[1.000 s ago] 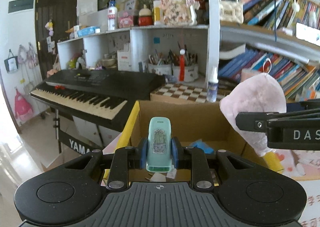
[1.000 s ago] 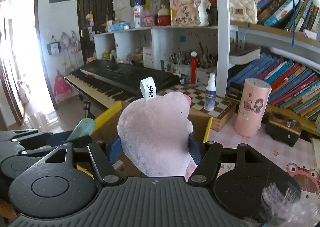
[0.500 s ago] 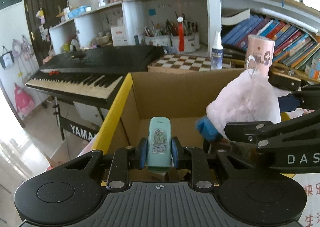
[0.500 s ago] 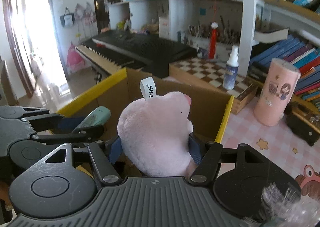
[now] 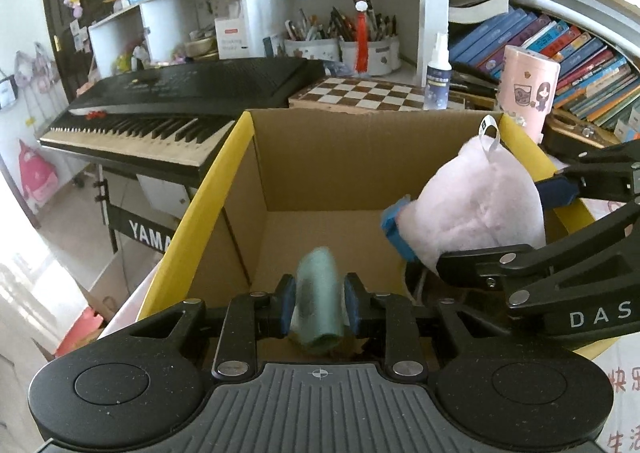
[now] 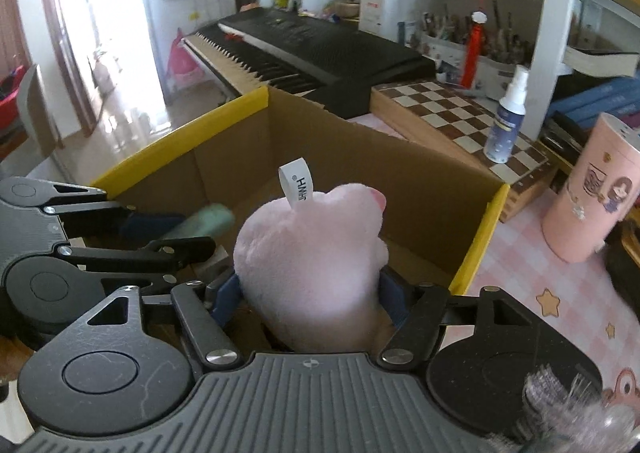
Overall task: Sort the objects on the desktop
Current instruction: 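Lower into the box and open both grippers to release green item and plush toy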
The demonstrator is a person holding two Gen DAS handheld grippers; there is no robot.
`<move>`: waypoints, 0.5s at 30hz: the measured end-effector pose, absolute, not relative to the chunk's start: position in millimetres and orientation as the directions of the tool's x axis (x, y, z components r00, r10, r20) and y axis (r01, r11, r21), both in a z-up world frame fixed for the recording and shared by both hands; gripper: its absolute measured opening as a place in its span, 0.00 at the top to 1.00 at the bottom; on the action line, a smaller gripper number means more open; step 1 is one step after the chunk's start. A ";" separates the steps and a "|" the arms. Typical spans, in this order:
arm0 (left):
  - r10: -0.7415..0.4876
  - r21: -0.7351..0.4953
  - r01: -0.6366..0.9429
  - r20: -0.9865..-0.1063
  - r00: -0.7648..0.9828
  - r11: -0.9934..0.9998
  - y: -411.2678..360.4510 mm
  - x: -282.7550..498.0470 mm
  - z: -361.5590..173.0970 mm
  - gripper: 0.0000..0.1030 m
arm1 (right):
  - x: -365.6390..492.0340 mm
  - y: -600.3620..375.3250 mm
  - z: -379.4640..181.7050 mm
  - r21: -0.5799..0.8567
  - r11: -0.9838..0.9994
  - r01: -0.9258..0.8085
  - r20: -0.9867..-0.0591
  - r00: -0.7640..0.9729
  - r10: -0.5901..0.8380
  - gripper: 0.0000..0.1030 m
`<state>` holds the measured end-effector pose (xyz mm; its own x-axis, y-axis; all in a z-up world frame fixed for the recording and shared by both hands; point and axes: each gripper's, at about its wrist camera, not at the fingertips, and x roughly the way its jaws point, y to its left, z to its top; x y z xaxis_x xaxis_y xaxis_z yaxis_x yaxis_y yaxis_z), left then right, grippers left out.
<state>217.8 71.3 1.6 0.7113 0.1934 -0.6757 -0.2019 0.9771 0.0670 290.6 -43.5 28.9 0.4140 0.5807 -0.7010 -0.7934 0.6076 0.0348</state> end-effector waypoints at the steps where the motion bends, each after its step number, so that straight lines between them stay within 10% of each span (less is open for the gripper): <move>1: 0.201 0.071 -0.208 -0.674 0.711 0.975 71.8 217.9 1.3 0.65 | 291.5 -43.2 28.7 0.033 0.600 -0.799 -0.703 0.408 0.582 0.31; 15: 0.259 0.074 -0.265 -0.573 0.777 0.961 67.7 186.1 21.2 0.37 | 274.2 -56.3 45.6 0.018 0.663 -0.749 -0.666 0.485 0.566 0.21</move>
